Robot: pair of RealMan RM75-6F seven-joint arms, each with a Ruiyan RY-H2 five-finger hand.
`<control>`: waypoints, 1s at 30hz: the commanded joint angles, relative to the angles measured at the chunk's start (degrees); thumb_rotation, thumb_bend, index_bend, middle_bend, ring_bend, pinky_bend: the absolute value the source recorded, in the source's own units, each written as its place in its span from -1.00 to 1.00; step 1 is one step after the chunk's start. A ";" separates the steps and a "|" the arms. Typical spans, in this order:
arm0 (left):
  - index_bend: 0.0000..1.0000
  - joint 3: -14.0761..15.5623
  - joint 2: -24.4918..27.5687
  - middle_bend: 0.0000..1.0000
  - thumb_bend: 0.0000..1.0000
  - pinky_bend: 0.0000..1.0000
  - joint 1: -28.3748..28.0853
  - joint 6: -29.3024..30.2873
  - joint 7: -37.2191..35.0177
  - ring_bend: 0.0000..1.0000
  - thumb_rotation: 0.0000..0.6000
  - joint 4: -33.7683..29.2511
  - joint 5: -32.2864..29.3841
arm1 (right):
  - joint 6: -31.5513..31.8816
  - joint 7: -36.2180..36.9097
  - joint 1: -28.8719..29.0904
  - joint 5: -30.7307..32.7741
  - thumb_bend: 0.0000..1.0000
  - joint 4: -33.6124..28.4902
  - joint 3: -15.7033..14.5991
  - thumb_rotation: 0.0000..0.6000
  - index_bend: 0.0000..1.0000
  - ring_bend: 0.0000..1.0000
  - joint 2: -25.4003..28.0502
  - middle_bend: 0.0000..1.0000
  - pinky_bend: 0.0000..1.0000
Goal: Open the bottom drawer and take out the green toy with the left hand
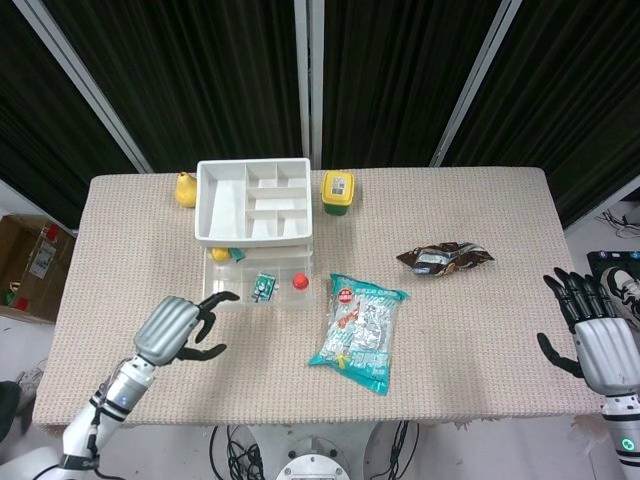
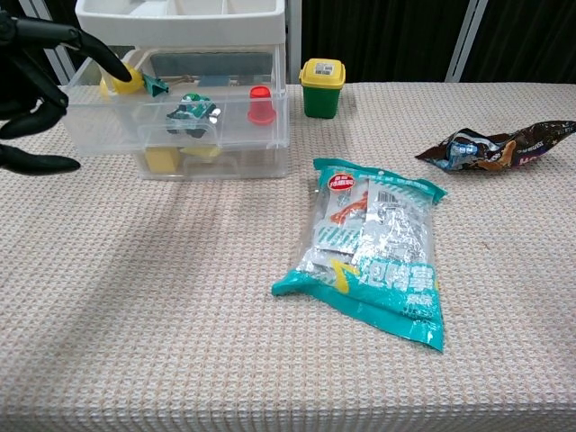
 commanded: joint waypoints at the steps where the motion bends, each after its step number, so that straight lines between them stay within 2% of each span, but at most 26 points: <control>1: -0.47 -1.80 1.67 0.62 -0.63 1.00 -0.52 1.75 2.58 0.93 1.00 1.54 1.61 | 0.05 -0.14 0.00 -0.23 -0.42 -0.04 -0.07 1.00 -1.00 -1.00 0.06 -1.00 -1.00; 7: -0.33 -6.79 2.16 0.65 -0.63 1.00 -6.23 0.57 6.68 0.92 1.00 10.39 5.66 | 0.93 -0.83 -0.33 -0.99 -0.42 -0.76 -0.20 1.00 -1.00 -1.00 0.46 -1.00 -1.00; 12: -0.29 -8.52 1.37 0.66 -0.63 1.00 -11.65 -3.06 7.84 0.91 1.00 16.67 8.40 | 2.41 -2.35 -1.03 -1.22 -0.42 -2.23 0.03 1.00 -1.00 -1.00 1.71 -1.00 -1.00; 22: -0.29 -7.06 0.79 0.64 -0.63 1.00 -19.04 -9.18 13.09 0.89 1.00 21.80 14.25 | 2.82 -3.03 -1.78 -1.04 -0.42 -4.13 -0.15 1.00 -1.00 -1.00 3.12 -1.00 -1.00; 30: -0.32 -5.87 -0.06 0.63 -0.70 1.00 -21.28 -11.06 15.80 0.88 1.00 23.00 14.78 | 1.99 -2.83 -1.75 -0.29 -0.42 -3.66 -0.17 1.00 -1.00 -1.00 2.54 -1.00 -1.00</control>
